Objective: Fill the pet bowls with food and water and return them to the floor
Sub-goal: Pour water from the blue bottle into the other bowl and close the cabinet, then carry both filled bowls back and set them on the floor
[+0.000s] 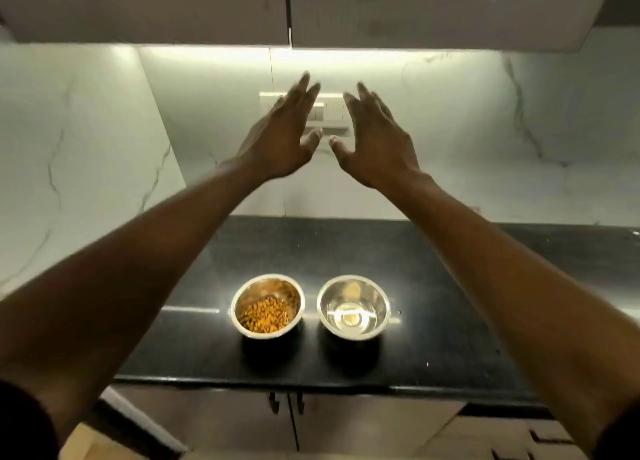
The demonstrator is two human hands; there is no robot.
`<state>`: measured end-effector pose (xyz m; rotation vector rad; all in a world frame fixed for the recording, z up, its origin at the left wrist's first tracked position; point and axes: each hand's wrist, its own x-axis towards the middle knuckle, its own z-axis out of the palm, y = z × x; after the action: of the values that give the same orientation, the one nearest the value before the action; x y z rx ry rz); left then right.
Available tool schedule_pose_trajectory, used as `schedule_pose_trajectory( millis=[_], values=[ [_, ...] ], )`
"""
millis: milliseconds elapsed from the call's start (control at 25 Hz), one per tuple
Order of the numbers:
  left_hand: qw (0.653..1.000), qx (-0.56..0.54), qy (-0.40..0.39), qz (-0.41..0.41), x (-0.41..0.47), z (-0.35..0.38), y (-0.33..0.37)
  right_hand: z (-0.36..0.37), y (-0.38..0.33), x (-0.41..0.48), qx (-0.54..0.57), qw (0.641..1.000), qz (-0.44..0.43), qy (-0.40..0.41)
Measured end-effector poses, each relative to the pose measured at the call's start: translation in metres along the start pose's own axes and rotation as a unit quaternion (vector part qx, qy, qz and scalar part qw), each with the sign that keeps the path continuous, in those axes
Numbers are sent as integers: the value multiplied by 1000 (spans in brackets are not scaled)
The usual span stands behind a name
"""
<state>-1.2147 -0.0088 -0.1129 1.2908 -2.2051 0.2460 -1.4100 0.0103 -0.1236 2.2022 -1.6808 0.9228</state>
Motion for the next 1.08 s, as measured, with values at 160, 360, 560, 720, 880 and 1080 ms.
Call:
schedule_pose_trajectory(
  millis=[160, 360, 560, 720, 880, 1080],
  values=[
    [980, -98, -102, -138, -108, 98, -10, 71, 14, -94, 53, 986, 57, -145],
    [923, -136, -182, -311, -200, 167, -34, 140, 50, -188, 110, 933, 185, -288],
    [761, -166, -39, -626, -263, 199, -53, 173, 76, -238, 152, 897, 283, -304],
    [613, -275, 51, -739, -277, 210, -58, 188, 89, -250, 202, 854, 395, -271],
    [577, -328, 43, -747, -275, 214, -53, 196, 94, -254, 221, 821, 468, -241],
    [566, -357, 42, -742, -283, 216, -52, 200, 98, -252, 216, 816, 483, -233]
  ],
)
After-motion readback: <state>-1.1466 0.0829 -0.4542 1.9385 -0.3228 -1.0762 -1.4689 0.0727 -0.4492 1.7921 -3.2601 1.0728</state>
